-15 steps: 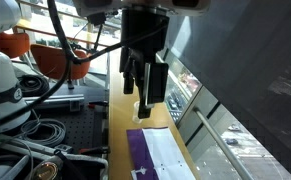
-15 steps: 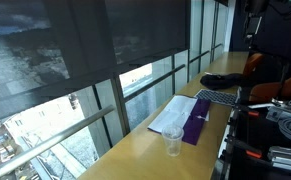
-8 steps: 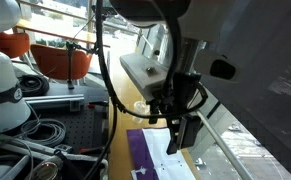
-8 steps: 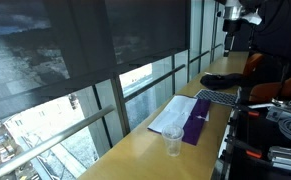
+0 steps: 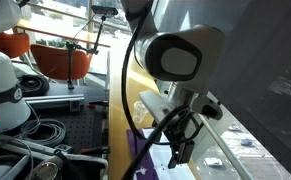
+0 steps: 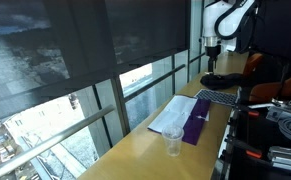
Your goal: Close the purple file
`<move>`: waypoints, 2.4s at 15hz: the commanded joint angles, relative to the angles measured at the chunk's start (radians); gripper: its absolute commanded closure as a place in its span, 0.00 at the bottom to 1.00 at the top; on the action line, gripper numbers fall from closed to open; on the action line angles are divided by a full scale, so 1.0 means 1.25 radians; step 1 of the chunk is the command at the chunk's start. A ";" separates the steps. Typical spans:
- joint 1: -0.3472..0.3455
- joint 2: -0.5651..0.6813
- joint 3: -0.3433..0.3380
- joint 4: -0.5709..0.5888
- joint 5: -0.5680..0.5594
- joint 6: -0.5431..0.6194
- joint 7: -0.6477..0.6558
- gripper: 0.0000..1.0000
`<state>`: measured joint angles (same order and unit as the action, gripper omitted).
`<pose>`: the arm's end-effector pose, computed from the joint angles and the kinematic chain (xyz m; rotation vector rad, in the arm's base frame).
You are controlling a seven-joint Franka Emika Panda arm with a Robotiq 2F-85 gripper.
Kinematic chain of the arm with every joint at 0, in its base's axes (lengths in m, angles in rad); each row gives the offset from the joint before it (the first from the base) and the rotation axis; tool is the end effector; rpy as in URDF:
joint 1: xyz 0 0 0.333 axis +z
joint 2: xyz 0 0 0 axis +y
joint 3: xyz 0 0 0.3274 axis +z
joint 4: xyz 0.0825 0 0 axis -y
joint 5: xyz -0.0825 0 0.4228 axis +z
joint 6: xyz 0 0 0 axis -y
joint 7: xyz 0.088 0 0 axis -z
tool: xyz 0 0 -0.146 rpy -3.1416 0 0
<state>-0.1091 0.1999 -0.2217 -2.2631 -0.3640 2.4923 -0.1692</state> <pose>0.5355 -0.1934 0.2206 2.8688 0.1889 -0.0565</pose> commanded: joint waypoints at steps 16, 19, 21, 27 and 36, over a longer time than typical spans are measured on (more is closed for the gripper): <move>-0.122 0.411 0.038 0.541 0.099 -0.069 -0.062 0.00; -0.156 0.460 0.049 0.610 0.147 -0.092 -0.081 0.00; -0.176 0.490 0.055 0.635 0.168 -0.097 -0.092 0.00; -0.261 0.560 0.117 0.691 0.229 -0.132 -0.218 0.00; -0.289 0.564 0.132 0.705 0.231 -0.159 -0.330 0.00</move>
<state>-0.4757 0.9009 -0.0483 -1.3879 -0.0844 2.2970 -0.5760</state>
